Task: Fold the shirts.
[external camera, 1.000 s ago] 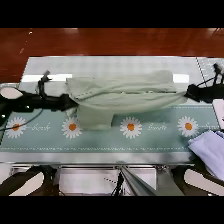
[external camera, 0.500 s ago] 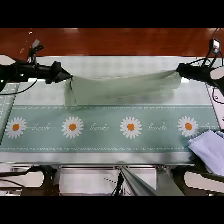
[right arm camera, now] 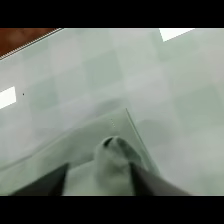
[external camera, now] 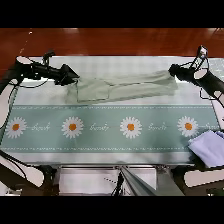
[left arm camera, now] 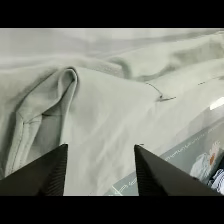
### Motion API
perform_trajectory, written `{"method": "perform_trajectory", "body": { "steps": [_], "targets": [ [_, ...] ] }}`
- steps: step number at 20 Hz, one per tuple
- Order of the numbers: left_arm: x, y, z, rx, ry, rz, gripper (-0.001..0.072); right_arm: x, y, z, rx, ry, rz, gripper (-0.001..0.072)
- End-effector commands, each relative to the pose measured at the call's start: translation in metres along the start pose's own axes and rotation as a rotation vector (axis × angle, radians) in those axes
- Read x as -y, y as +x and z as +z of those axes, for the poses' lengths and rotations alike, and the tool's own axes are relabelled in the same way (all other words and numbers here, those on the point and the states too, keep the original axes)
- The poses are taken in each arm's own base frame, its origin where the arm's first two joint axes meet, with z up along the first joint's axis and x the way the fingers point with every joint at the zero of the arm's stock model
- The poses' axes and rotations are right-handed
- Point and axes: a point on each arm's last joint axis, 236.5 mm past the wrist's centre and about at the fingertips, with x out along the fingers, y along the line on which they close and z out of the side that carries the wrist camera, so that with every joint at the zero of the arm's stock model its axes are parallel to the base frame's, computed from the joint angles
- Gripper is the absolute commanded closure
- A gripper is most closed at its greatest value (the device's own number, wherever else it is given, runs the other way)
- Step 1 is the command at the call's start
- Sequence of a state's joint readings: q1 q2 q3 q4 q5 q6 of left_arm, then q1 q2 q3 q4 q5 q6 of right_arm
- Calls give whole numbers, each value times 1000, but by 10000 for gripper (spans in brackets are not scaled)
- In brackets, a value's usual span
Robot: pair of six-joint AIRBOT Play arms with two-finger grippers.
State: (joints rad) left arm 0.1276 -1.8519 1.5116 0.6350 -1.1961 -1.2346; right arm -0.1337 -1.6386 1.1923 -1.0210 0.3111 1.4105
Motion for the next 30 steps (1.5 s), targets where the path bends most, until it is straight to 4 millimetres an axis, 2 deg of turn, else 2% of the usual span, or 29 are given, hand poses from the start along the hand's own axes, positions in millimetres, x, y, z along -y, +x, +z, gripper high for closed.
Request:
{"method": "perform_trajectory", "body": {
  "steps": [1,2,4,6,7,8,11,13,15,17,18,19,20,21,23,24,26,28,29,30],
  "targets": [
    [-3,-2,-11,-57,-16,-19,175,3,-6,7,4,-42,-10,111],
    [-2,-8,-18,-88,-20,-33,175,7,-14,12,3,-95,-26,112],
    [1,-22,-32,-149,-28,-62,177,34,-28,13,-38,-129,-88,113],
    [8,-32,-42,-186,-22,-81,178,72,-34,-7,-139,97,-143,128],
    [12,-35,-43,-187,-13,-84,178,84,-33,-20,-184,242,-139,128],
    [16,-36,-43,-184,-4,-84,178,85,-29,-28,-217,342,-103,128],
    [29,-35,-45,-187,25,-85,179,60,-9,-34,-234,490,54,123],
    [40,-31,-49,-198,44,-94,180,46,5,-44,-246,537,86,123],
    [64,-28,-52,-197,68,-140,185,29,20,-54,-247,560,98,123],
    [89,-26,-56,-192,102,-178,186,12,32,-55,-212,591,106,143],
    [97,-26,-58,-195,117,-183,186,3,37,-53,-188,612,112,260],
    [104,-26,-61,-197,133,-185,186,-4,40,-51,-165,619,113,495],
    [110,-27,-63,-198,146,-186,186,-11,40,-49,-152,633,121,675],
    [114,-28,-64,-197,156,-187,186,-17,39,-46,-143,623,133,678],
    [118,-29,-65,-194,166,-188,188,-36,23,-40,-161,524,191,679],
    [120,-28,-65,-189,171,-188,197,-49,9,-34,-169,433,237,678],
    [126,-20,-64,-174,183,-182,319,-78,-29,-22,-183,283,316,678],
    [138,-3,-67,-168,208,-179,574,-103,-75,-6,-171,157,368,678],
    [146,7,-70,-161,234,-177,626,-115,-100,2,-159,108,396,678],
    [155,18,-70,-145,250,-174,633,-127,-127,10,-145,71,426,678]
  ]
}}
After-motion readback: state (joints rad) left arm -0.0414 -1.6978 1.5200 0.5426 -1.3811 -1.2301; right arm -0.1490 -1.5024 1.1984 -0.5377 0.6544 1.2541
